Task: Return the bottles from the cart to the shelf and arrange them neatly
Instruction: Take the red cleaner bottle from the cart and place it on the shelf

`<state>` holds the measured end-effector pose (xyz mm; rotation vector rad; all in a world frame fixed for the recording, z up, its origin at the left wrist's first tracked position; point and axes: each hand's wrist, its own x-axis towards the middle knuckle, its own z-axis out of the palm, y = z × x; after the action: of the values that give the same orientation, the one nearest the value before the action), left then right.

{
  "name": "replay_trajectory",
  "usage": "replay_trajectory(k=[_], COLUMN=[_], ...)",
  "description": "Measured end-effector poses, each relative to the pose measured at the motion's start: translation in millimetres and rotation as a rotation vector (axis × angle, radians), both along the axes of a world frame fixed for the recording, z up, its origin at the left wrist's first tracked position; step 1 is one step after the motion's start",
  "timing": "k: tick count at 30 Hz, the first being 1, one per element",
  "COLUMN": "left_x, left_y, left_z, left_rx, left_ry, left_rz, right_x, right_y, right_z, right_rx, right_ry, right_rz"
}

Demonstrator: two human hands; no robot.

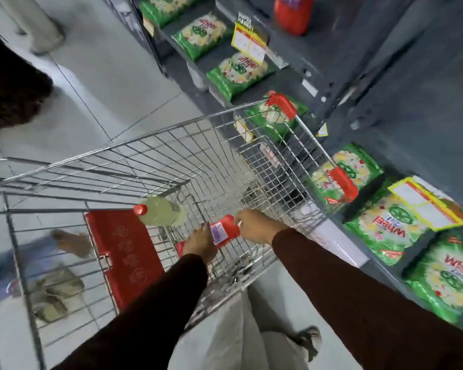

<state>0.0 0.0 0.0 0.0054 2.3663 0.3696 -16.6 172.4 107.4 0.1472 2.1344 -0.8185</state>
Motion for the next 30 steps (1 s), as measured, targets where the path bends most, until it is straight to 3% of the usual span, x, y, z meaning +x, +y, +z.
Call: replay_trajectory(k=[11,15,20,22,24,27,30], left_x=[-2,-20,-37,-44,-56,-70,-77], left_y=[10,13,8,4,2,8,26], left_z=[-75,-87,-72,-51,-21,38,112], left_rx=[-0.329,-0.309,0.042,0.217,0.452,0.796,1.131], left_ry=[-0.008,-0.025,-0.098,-0.169,-0.296,-0.349,-0.446], left_rz=[-0.230,-0.246,-0.095,0.068,0.262,0.499,0.542], right_x=[-15,-17,-19,-19,-17,-8,15], right_y=[10,10,12,13,16,22,34], right_z=[-35,-40,-39,-32,-22,0,38], right_rx=[0.193,0.220,0.317,0.310,0.235,0.044,-0.152], right_ry=[-0.047,-0.051,0.037,0.096,0.137,0.152,0.120], right_rz=[0.017,0.008,-0.048,-0.121,-0.217,-0.392,-0.512])
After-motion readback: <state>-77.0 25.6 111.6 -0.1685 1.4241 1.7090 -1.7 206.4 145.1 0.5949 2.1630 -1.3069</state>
